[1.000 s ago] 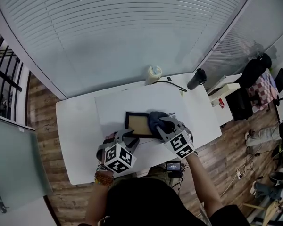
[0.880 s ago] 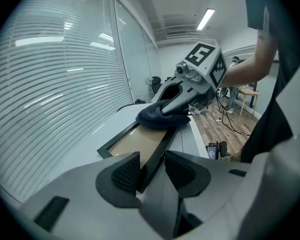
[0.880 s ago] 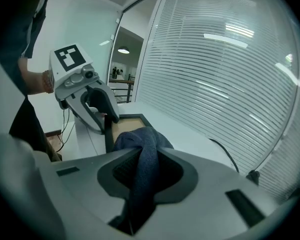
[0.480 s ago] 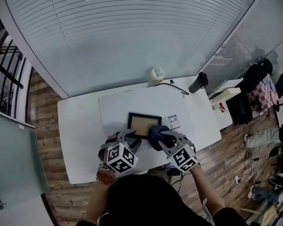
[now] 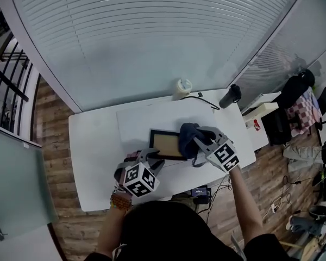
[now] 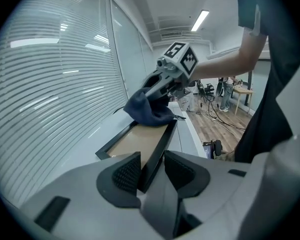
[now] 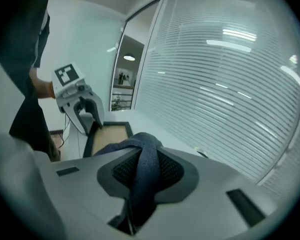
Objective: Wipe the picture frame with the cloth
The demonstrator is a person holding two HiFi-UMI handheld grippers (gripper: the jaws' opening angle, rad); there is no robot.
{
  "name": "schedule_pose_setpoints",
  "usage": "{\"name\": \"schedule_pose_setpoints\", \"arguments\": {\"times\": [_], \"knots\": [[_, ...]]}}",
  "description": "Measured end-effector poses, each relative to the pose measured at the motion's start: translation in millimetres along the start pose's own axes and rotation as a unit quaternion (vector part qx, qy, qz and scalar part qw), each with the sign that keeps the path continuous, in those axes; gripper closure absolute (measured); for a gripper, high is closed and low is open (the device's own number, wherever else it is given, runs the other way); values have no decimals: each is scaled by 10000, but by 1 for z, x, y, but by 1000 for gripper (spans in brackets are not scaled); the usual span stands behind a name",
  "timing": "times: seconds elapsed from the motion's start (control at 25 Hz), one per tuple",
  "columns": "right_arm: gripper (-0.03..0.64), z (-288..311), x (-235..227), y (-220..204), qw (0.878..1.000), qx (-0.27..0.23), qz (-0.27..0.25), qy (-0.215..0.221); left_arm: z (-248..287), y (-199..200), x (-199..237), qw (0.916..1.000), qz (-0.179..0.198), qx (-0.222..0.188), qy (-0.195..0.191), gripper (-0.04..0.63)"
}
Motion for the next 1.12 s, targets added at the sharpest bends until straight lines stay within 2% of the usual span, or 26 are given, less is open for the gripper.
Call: {"name": "schedule_pose_setpoints", "arguments": {"times": [0.12, 0.28, 0.4, 0.52, 0.88, 1.0, 1.12], "knots": [[565, 30, 8, -9, 9977, 476, -291, 374, 2, 1, -1, 10000, -6, 9, -49, 449], [565, 41, 12, 2, 9959, 702, -432, 382, 3, 2, -1, 9999, 67, -21, -118, 456], [565, 49, 17, 15, 9883, 1062, -934, 567, 3, 1, 0, 9999, 57, -8, -146, 455], [565, 62, 22, 28, 9816, 1171, -1232, 876, 2, 1, 1, 9999, 58, -6, -155, 456], [565, 105, 46, 67, 9671, 1090, -1710, 1535, 2, -3, -1, 9999, 103, -27, -135, 459], [565, 113, 47, 74, 9702, 848, -1622, 1586, 2, -1, 0, 9998, 109, -32, -135, 458], [565, 105, 43, 75, 9807, 334, -1374, 1348, -5, -2, -1, 9996, 60, -244, -122, 456]]}}
Point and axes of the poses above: the fingertips, and each gripper's own axes: z forward along the fingers, x to its left, y out of its top, the point moved 8 cm from there along -z, backward along the fingers, and after that the axes turned 5 degrees about -z, right-handed, at the moved point
